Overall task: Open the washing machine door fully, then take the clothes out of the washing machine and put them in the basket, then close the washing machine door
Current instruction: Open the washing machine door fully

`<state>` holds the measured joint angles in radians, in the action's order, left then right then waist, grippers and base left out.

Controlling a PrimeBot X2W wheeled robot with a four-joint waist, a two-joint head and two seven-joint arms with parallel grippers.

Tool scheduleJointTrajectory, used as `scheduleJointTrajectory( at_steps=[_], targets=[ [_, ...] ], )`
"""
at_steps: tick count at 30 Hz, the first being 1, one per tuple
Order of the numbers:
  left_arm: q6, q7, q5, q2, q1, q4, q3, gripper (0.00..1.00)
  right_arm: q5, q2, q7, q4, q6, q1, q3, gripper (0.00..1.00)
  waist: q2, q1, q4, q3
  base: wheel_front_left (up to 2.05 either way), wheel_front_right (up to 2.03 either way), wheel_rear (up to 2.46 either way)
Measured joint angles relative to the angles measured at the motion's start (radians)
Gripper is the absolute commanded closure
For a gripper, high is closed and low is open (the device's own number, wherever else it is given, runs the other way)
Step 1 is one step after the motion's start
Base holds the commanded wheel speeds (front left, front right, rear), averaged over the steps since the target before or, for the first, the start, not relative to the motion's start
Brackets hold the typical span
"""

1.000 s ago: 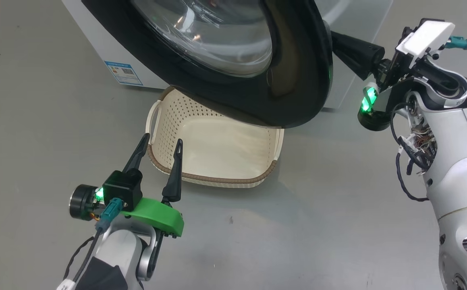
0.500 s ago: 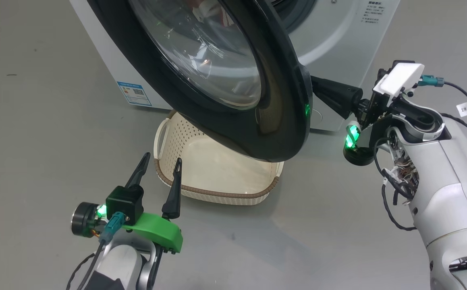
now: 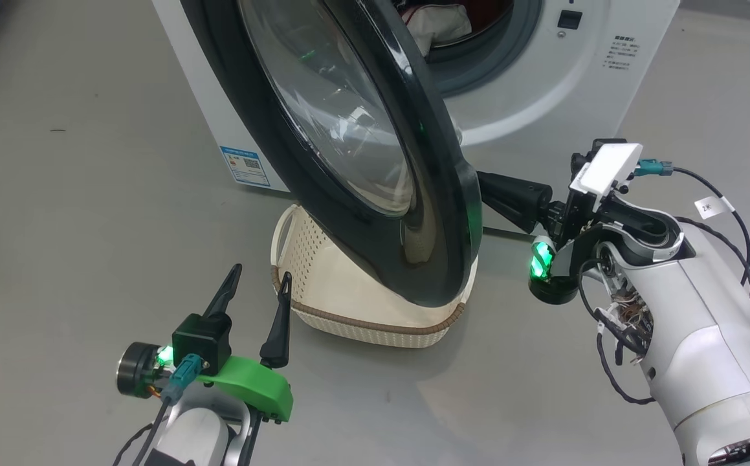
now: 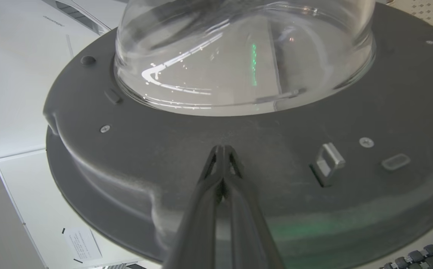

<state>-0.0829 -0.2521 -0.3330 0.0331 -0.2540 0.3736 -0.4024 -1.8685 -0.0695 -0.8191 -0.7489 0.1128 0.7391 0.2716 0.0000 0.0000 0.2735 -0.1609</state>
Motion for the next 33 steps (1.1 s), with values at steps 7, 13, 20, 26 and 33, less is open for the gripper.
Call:
scheduleJointTrajectory(
  at_steps=[7, 13, 20, 26, 33],
  targets=[
    [0.0, 0.0, -0.003, 0.0, 0.022, 0.002, 0.003, 0.0, -0.046, -0.001, -0.003, 0.045, 0.0, -0.033, 0.074, 1.0, 0.0, 0.0, 0.031, 0.021, 0.0, 0.0, 0.0],
    [0.0, 0.0, -0.006, 0.0, 0.03, 0.003, 0.006, 0.0, -0.054, 0.0, -0.003, 0.09, 0.001, -0.044, 0.126, 1.0, 0.0, 0.0, 0.053, 0.032, 0.0, 0.0, 0.0],
    [0.0, 0.0, -0.006, 0.0, 0.035, 0.006, 0.007, 0.0, -0.074, 0.0, 0.009, 0.141, 0.002, -0.072, 0.193, 1.0, 0.0, 0.0, 0.083, 0.045, 0.0, 0.0, 0.0],
    [-0.001, 0.0, -0.006, 0.001, 0.049, 0.008, 0.007, 0.0, -0.076, 0.0, 0.035, 0.171, 0.003, -0.095, 0.229, 1.0, 0.0, 0.0, 0.113, 0.055, 0.0, 0.0, 0.0],
    [-0.001, 0.0, -0.013, 0.001, 0.051, 0.007, 0.011, 0.0, -0.089, -0.001, 0.069, 0.202, 0.003, -0.114, 0.269, 1.0, 0.0, 0.0, 0.153, 0.061, 0.0, 0.0, 0.0]
  ],
)
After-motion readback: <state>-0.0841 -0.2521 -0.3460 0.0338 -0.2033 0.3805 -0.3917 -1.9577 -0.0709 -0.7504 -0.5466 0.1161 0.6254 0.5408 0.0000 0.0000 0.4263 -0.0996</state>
